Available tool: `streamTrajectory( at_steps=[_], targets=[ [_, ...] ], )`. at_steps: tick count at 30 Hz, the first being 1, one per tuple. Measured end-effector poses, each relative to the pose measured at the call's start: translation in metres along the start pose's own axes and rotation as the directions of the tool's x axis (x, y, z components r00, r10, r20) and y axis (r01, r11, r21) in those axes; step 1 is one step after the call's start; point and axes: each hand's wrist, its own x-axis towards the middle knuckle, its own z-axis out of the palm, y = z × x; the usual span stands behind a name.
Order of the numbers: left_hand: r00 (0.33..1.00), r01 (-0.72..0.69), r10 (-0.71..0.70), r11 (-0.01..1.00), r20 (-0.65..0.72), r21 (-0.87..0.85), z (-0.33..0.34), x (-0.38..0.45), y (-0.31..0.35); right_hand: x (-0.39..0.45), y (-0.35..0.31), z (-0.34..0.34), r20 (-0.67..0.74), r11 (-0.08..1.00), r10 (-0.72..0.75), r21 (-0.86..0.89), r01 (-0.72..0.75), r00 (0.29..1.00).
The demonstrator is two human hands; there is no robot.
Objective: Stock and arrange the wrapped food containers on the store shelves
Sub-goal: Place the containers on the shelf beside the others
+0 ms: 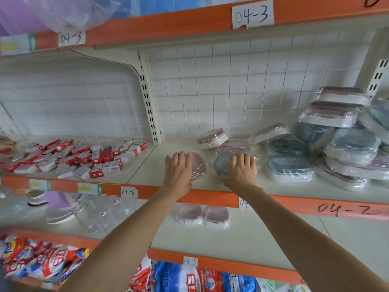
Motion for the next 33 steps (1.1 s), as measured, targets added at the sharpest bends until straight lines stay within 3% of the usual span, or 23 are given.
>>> streamTrajectory(
  at_steps=[3,9,14,19,22,24,27,33],
  targets=[
    [0.996,-0.064,0.065,0.998,-0.065,0.028,-0.009,-0.003,-0.006,-0.005,-0.007,-0.014,-0.062,0.995,-0.088,-0.056,0.084,0.994],
    [0.977,-0.102,0.083,0.991,-0.195,-0.09,-0.031,-0.034,-0.031,-0.032,-0.018,-0.039,-0.157,0.996,-0.094,-0.011,0.093,0.983],
    [0.982,-0.139,0.123,0.985,-0.141,-0.104,-0.017,-0.09,-0.039,-0.086,-0.035,-0.032,-0.211,0.994,-0.084,0.054,0.098,0.974],
    [0.945,-0.315,0.304,0.945,-0.12,-0.085,0.022,-0.149,-0.026,-0.149,-0.039,-0.008,-0.09,0.989,-0.148,-0.003,0.149,0.985],
    [0.923,-0.364,0.373,0.926,0.091,-0.101,0.049,-0.175,-0.018,-0.183,-0.041,0.015,0.057,0.975,-0.219,-0.011,0.22,0.974],
    [0.891,-0.339,0.369,0.928,0.266,-0.151,0.069,-0.187,-0.013,-0.202,-0.042,0.033,0.19,0.973,-0.227,0.004,0.23,0.955],
    [0.869,-0.261,0.323,0.943,0.373,-0.209,0.092,-0.194,-0.007,-0.217,-0.043,0.063,0.379,0.975,-0.222,0.068,0.212,0.898],
    [0.862,-0.152,0.258,0.953,0.437,-0.263,0.154,-0.182,0.009,-0.206,-0.043,0.147,0.447,0.984,-0.162,0.141,0.11,0.88]
  ],
)
